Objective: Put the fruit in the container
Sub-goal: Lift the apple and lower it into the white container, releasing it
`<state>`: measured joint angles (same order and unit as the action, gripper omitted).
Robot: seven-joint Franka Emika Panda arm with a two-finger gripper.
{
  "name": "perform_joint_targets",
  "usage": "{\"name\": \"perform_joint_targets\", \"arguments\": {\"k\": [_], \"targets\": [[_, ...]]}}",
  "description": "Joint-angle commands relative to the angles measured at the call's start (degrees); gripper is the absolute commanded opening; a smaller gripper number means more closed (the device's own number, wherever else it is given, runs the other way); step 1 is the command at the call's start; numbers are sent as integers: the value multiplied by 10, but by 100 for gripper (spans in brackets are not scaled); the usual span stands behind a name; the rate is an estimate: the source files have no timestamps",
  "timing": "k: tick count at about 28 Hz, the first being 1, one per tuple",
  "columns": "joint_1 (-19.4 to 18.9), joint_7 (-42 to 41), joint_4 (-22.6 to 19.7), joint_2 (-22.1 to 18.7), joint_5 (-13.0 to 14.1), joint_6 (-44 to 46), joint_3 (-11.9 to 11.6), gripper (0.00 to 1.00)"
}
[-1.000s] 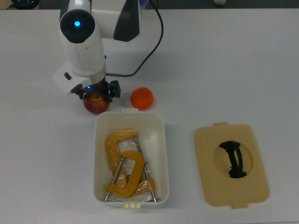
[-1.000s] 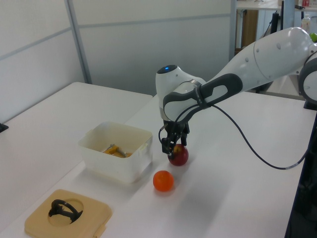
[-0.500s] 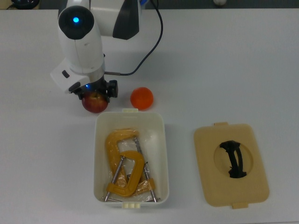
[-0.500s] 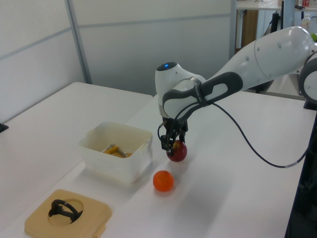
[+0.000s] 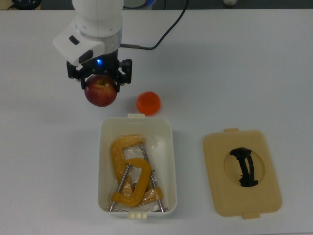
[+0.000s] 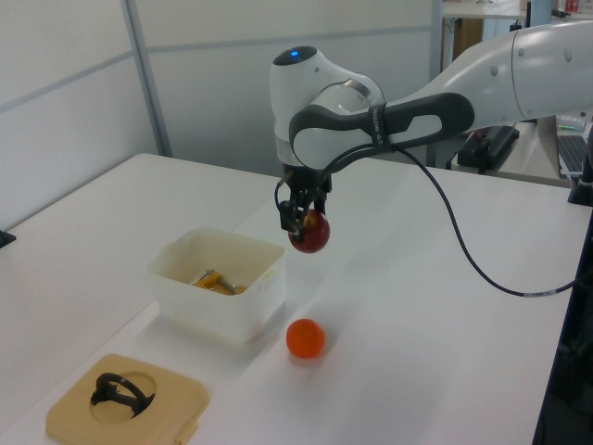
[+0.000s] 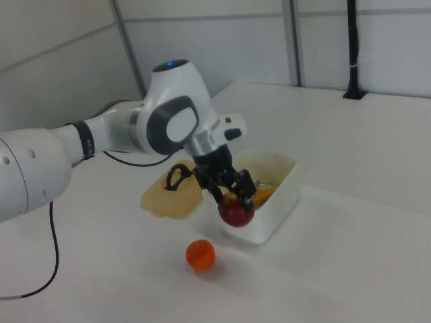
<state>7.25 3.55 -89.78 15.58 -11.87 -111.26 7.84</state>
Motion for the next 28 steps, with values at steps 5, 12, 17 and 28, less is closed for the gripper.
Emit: {"name": "perform_joint_targets", "arguments": {"k": [5, 12, 17, 28], "targets": [[-17, 67, 21, 23, -75, -140, 21, 51], [-17, 143, 13, 51, -76, -252, 21, 60], [-20, 162, 0, 57, -69, -251, 21, 84], [-27, 198, -3, 30, -62, -126, 54, 100]]}}
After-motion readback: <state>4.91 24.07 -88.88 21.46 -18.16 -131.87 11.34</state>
